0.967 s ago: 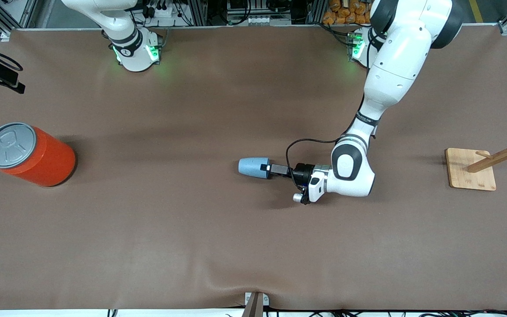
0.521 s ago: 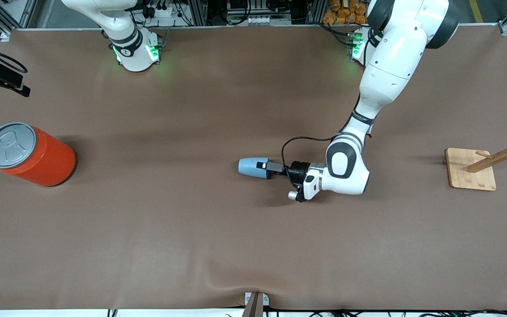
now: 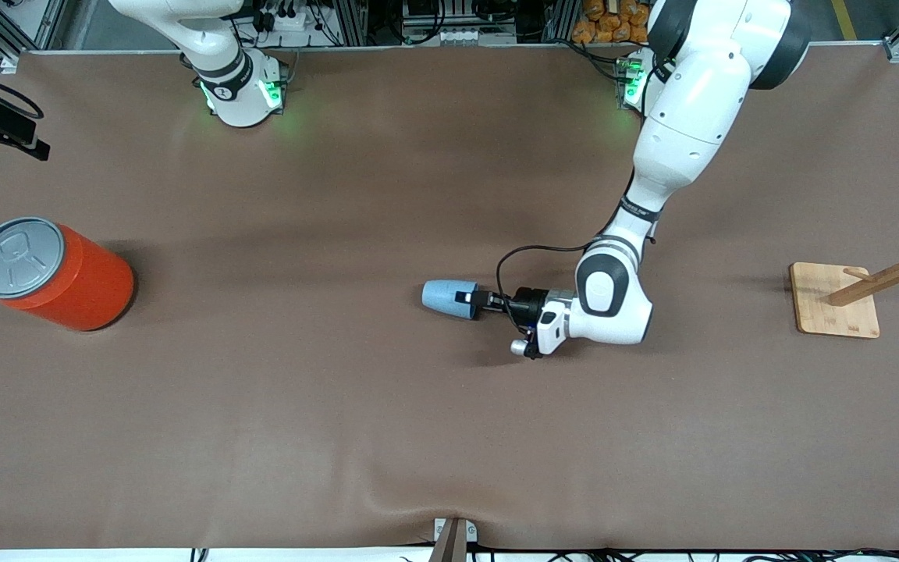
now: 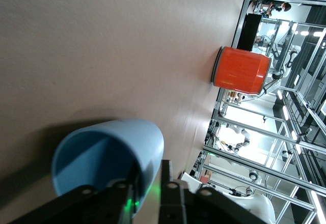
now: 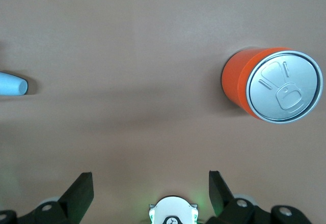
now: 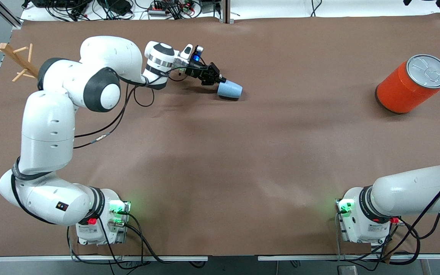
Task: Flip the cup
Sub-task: 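Grasp the lying blue cup by its base with the left gripper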
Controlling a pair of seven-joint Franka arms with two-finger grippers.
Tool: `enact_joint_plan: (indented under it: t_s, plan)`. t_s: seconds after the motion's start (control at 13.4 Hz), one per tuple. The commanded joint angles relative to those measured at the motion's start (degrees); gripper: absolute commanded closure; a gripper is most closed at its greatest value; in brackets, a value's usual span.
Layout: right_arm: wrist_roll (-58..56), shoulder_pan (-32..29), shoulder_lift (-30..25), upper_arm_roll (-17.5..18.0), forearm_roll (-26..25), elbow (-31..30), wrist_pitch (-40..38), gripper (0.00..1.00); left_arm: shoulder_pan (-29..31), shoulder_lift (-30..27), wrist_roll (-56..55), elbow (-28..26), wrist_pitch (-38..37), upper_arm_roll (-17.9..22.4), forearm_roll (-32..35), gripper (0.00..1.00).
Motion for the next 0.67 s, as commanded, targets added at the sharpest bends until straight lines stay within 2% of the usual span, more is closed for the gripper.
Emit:
enact_joint_plan:
  t_s: [0.0, 0.22, 0.6]
  plan:
    - [0.2, -0.2, 0.4, -0.1, 0.0, 0.9, -0.5, 0.0, -0.1, -0.3, -1.1, 0.5, -0.2, -0.1, 0.7, 1.0]
    - [-0.2, -0.1, 0.4, -0.1, -0.9, 0.7, -0.4, 0.0, -0.4, -0.9, -4.2, 2.0, -0.2, -0.1, 1.4, 1.0]
    - [-0.1, -0.5, 0.8, -0.2, -1.6, 0.6, -0.6, 0.0, -0.8, -4.1, -16.9, 5.6, -0.5, -0.4, 5.8, 1.0]
